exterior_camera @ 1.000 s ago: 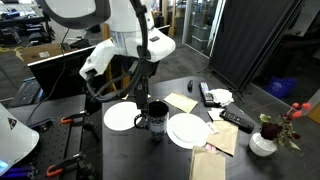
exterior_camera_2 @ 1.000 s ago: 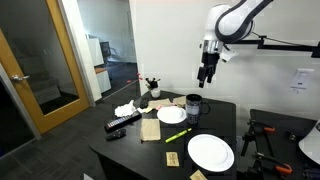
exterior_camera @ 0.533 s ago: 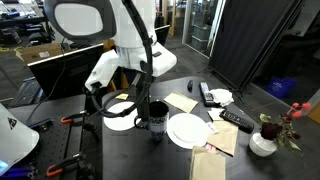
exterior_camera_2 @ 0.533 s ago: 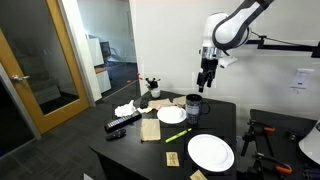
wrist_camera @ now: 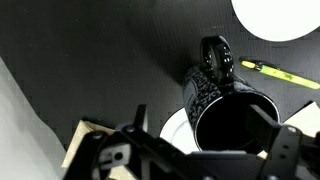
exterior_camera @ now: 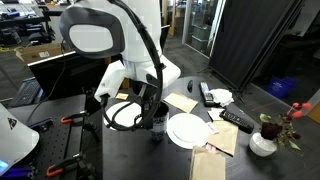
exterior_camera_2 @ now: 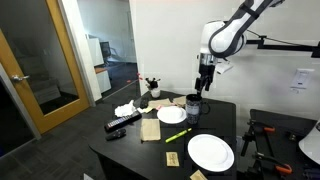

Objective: Pick the marker from the cup and put it on the table, move the cup slightly to the right then pick the marker and put it back in the cup

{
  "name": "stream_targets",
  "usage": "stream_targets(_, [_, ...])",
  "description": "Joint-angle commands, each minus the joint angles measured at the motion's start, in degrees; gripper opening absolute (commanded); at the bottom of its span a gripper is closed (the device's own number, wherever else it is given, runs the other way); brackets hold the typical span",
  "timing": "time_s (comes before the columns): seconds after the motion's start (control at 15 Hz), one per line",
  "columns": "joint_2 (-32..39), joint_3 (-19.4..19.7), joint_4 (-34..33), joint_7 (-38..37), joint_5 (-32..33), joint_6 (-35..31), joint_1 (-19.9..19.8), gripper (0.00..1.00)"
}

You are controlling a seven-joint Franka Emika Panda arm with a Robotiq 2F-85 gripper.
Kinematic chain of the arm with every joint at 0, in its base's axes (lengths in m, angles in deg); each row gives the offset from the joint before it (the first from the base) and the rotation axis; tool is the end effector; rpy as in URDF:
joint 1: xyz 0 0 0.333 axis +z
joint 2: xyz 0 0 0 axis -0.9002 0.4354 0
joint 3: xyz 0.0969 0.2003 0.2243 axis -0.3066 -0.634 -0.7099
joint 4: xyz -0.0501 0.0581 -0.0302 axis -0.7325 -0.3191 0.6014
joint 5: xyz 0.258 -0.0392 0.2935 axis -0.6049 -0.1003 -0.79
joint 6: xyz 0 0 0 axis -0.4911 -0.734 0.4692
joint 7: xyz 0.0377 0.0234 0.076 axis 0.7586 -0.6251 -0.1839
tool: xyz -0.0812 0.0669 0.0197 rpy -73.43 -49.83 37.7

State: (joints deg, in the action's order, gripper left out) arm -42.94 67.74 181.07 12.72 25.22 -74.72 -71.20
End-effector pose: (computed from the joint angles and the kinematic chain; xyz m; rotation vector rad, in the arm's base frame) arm 0.4460 -0.1307 0.2673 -3.0877 0.4595 -0.0941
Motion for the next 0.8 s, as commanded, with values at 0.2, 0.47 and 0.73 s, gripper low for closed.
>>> stream_targets(0.2, [4.85, -0.57, -3.31, 0.69, -1.1, -1.94, -0.73, 1.0])
stream_targets(0.47, [6.99, -1.0, -4.79, 0.92, -1.73, -2.05, -0.79, 1.0])
stream_targets(0.73, [8.86, -1.58, -5.96, 1.07, -2.14, -1.86, -0.86, 1.0])
